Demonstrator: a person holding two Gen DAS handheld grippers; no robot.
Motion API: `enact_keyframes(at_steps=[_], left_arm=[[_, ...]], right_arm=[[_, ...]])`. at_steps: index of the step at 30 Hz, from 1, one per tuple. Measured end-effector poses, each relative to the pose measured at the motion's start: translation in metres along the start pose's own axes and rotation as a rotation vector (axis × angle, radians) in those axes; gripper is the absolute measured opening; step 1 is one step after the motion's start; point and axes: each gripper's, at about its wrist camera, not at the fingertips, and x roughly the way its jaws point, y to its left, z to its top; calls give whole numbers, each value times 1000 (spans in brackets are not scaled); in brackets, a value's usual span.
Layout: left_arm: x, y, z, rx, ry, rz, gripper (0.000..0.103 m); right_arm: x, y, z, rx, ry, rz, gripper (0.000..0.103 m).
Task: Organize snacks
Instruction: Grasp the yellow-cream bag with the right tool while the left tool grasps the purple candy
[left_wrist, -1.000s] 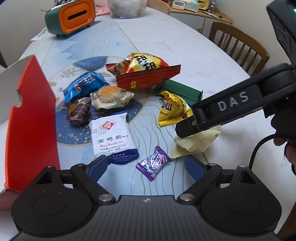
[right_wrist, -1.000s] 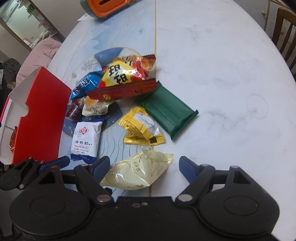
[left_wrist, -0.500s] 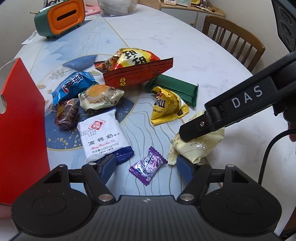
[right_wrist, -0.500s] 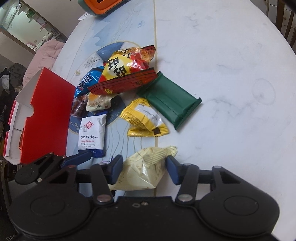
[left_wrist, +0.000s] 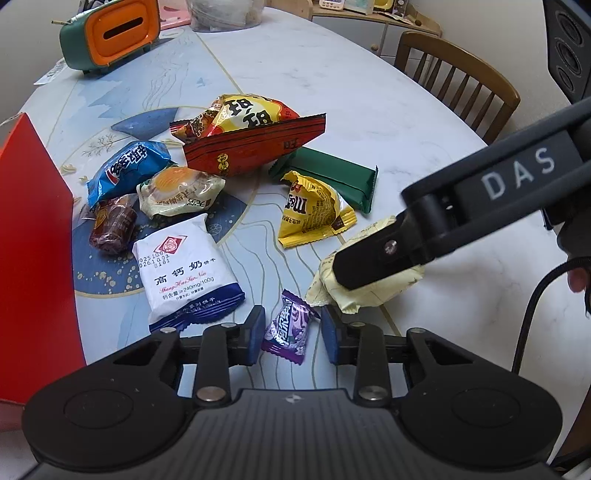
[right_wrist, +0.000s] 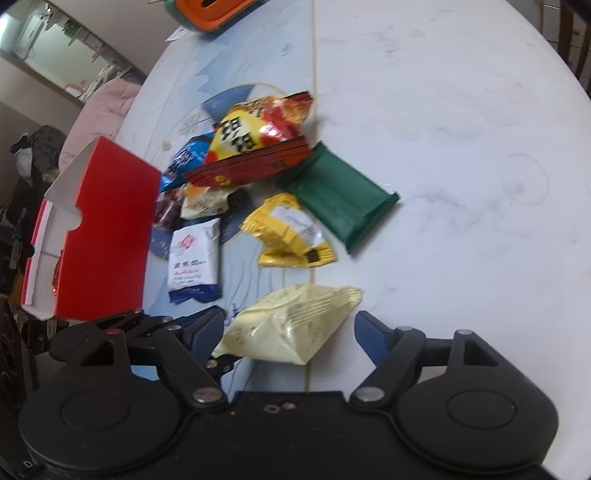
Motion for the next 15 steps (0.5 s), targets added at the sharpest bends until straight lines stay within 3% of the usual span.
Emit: enact_keyframes(at_steps=[3,6,9,15], left_arm=[[-1,-2,-1,-10,4,10,29],[-2,-1,-2,-31,7,26,29],[-4,2,-4,-68,9,22,25],[-8,3,-9,-120,9,25,21]], right_arm=[[4,3,-1,-7,8,-3,73],[8,2,-3,6,17,2,53],[6,-1,-3,18,11,9,40],[0,-4,-6,6,-13,26,30]])
